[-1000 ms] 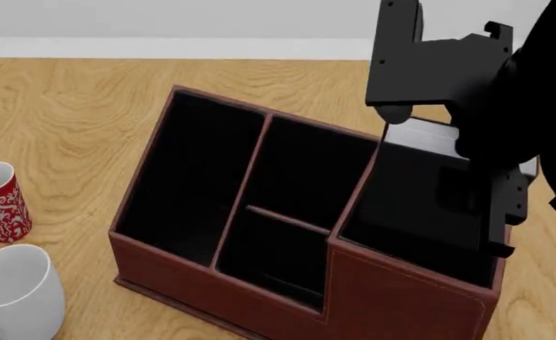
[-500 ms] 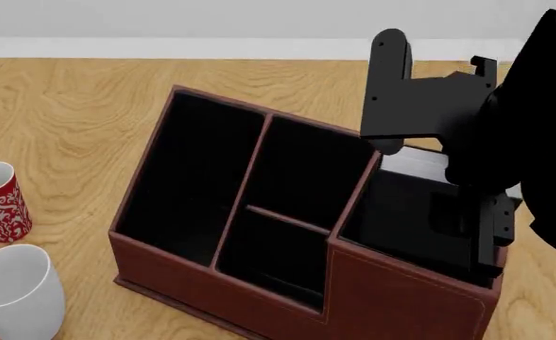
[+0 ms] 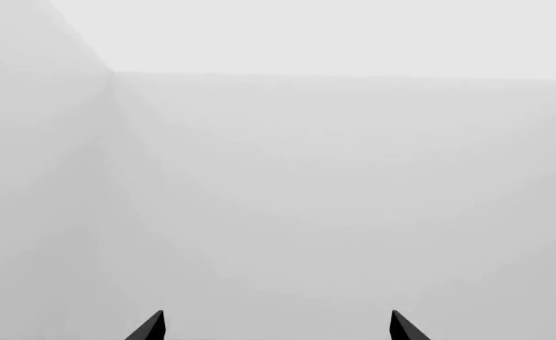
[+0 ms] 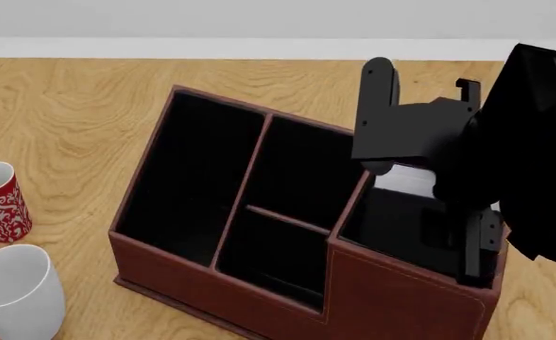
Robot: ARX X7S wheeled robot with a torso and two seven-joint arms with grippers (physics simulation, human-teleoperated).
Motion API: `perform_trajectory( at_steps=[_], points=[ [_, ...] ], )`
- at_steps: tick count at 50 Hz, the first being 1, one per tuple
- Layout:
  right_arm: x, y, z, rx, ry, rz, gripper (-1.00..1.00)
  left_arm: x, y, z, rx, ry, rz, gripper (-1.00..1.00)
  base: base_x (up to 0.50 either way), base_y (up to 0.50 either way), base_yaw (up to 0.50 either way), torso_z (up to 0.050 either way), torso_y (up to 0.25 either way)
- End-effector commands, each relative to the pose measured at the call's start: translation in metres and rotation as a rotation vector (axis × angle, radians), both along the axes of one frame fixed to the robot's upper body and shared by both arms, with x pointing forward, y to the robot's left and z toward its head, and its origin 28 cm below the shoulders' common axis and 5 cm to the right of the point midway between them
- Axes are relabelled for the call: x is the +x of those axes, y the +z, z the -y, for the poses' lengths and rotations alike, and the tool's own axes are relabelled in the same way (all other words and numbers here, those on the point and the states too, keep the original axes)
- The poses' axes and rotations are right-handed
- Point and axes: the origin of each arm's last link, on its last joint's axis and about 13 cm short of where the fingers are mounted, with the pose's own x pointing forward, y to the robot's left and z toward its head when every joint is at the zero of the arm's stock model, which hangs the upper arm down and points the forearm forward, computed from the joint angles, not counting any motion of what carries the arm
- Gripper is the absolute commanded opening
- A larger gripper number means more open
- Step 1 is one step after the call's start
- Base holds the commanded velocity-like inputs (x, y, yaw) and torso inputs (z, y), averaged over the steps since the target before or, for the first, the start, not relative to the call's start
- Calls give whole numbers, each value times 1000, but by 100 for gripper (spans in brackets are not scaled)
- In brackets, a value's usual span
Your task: Pick up the book and place it in the right compartment of the caddy.
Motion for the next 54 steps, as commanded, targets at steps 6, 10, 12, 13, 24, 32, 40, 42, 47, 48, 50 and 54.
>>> perform_trajectory(
  at_steps=[6,10,12,13,24,32,40,42,47,48,50,54],
  points=[
    [7,-9,-1,-32,29,34,-100,0,-1,-1,2,10,-8,100,0,0,0,0,0],
    [9,-11,-1,-39,27,34,-100,1,0,0,5,7,-9,100,0,0,0,0,3],
    [9,-12,0,-45,24,32,-100,1,0,0,6,7,-9,100,0,0,0,0,0],
    [9,-12,0,-48,31,31,-100,2,0,0,6,7,-10,100,0,0,0,0,0],
    [12,-15,1,-48,21,47,100,3,2,0,13,3,-10,100,0,0,0,0,1],
    [12,-13,2,-46,17,53,100,2,3,1,16,1,-7,100,0,0,0,0,0],
    [10,-11,2,-42,15,62,100,1,4,2,16,0,-3,100,0,0,0,0,0],
    [9,-9,2,-37,16,64,100,0,4,1,16,1,-2,100,0,0,0,0,0],
    [8,-2,2,-10,16,89,100,-1,5,1,15,2,1,100,0,0,0,0,0],
    [8,1,2,19,9,104,100,-1,5,1,16,2,1,100,0,0,0,0,0],
    [9,5,2,57,5,127,100,-2,5,1,15,2,3,100,0,0,0,0,0],
    [4,13,4,96,10,159,100,-3,5,1,14,5,4,100,0,0,0,0,0]
  ],
)
